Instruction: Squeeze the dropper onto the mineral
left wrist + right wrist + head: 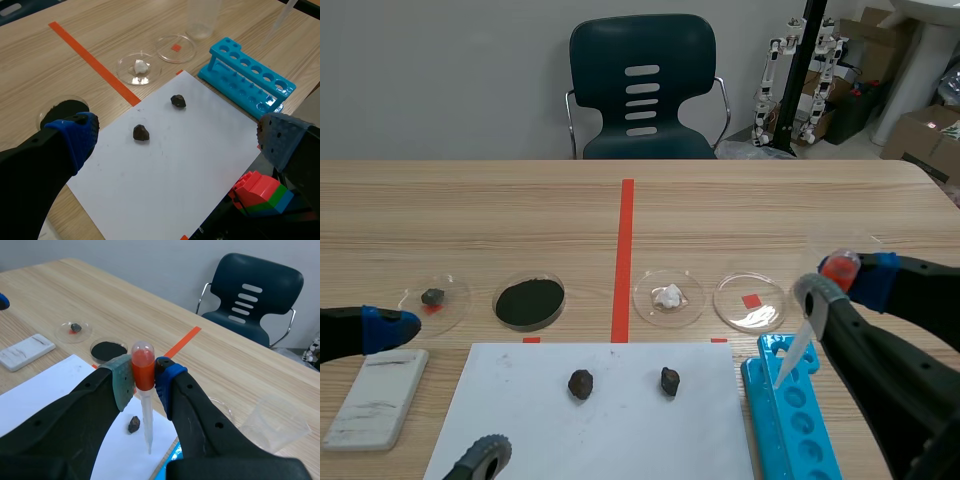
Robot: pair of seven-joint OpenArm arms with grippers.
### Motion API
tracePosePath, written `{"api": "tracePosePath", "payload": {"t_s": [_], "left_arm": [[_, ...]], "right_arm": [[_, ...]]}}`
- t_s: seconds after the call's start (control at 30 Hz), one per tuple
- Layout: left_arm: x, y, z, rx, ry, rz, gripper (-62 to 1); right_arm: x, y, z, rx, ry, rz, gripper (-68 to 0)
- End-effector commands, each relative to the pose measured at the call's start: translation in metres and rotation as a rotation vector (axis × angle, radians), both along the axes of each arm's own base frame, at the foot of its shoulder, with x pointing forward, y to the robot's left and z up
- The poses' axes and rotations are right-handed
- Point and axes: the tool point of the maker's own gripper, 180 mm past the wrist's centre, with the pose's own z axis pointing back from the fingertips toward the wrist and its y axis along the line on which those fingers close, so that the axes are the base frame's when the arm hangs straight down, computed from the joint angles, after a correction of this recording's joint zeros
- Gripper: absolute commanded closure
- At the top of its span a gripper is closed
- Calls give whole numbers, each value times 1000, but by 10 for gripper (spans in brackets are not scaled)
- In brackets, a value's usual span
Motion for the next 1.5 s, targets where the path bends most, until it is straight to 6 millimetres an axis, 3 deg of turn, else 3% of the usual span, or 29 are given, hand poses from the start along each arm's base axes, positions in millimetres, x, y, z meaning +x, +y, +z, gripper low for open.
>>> {"api": "tracePosePath", "payload": {"t_s": [0.0,0.3,1.03,1.2,1.47], "left_arm": [[-1,-3,6,-30,-7,3,-623],[-1,-3,6,-30,-7,3,-623],[-1,-3,6,-30,-7,3,-623],[-1,-3,6,-30,-7,4,-623],[-1,-3,6,-30,-7,4,-623]], "right_arm": [[2,0,0,22,-11,-4,-114],[2,1,-19,27,-11,9,-114],[1,1,-28,-11,24,9,-114],[12,1,-19,-9,-33,9,-114],[47,-3,8,6,-194,-29,-114]]}}
